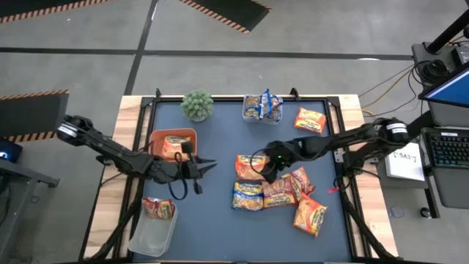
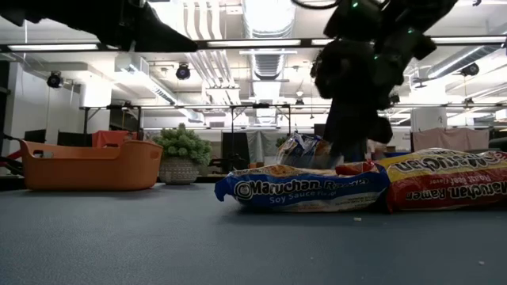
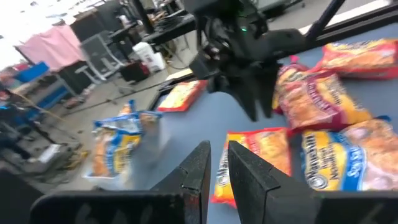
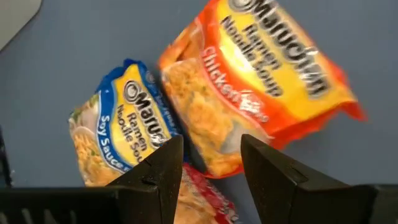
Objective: Sort Maruchan noodles
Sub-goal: Put the orange noodle pack into the orange bin
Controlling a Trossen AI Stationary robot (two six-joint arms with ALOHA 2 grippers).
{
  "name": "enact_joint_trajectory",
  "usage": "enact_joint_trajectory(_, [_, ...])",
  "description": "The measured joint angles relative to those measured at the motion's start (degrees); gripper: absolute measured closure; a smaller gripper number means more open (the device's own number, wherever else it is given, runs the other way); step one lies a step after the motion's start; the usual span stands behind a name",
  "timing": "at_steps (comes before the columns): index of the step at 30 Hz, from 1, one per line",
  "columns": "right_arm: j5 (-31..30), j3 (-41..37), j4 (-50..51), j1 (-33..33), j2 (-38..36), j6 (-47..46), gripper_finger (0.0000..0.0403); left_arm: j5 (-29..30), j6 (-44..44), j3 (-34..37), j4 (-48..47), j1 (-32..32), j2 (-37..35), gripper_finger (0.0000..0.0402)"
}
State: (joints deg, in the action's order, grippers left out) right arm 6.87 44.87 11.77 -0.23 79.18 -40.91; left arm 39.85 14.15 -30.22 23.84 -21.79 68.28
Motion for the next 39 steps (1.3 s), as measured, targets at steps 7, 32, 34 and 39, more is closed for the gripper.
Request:
enact_joint_trajectory(7, [-7.1, -5.4, -1.0, 0.0, -7.4, -1.7, 0.0252, -6.9, -4.4, -2.2, 2.0, 3.4, 7.7, 0.0363])
enact_joint_trajectory(32, [-10.0, -21.4, -26.1, 0.0, -7.7, -13.9, 0.0191, -23.0, -6.3, -17.2, 2.1, 13.3, 38.9, 0.0363])
enact_joint_trajectory(34, [-10.3, -21.4, -27.2, -0.1, -6.5, -14.3, 0.0174, -22.9, -6.4, -17.3, 1.7, 13.5, 39.5, 0.0363])
enact_joint_trajectory(39, [-10.5, -21.5, -29.0, -0.1, -3.5, -14.7, 0.0133, -22.9, -7.8, -16.8, 1.2, 14.1, 40.1, 0.0363])
